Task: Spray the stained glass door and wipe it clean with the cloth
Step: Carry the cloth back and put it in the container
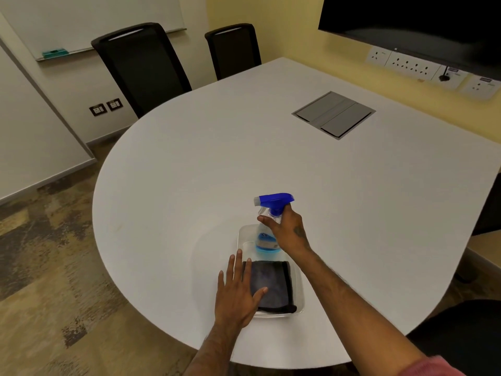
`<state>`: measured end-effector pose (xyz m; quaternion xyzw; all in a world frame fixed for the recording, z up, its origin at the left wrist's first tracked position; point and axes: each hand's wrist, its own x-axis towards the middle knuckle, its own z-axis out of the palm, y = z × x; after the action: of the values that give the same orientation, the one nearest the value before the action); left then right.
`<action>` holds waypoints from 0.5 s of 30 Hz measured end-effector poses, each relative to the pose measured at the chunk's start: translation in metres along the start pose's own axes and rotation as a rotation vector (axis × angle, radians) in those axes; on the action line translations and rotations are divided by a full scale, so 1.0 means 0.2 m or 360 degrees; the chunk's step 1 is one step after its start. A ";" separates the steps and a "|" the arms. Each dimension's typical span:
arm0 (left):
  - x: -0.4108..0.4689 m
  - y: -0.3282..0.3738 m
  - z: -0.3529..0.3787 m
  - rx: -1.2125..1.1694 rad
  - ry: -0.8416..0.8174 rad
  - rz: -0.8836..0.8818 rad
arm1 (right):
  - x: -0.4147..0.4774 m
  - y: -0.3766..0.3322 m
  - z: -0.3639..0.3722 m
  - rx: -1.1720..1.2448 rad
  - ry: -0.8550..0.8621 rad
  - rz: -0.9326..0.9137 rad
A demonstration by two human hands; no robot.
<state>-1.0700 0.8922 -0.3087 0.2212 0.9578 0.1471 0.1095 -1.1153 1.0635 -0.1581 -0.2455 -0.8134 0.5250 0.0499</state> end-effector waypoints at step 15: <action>0.02 0.01 0.02 0.0008 -0.0097 -0.0025 | 0.02 0.09 0.09 -0.0050 -0.0062 0.0106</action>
<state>-1.0718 0.8959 -0.3127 0.2185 0.9561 0.1369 0.1392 -1.1196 1.0568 -0.1822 -0.2628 -0.8138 0.5182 0.0126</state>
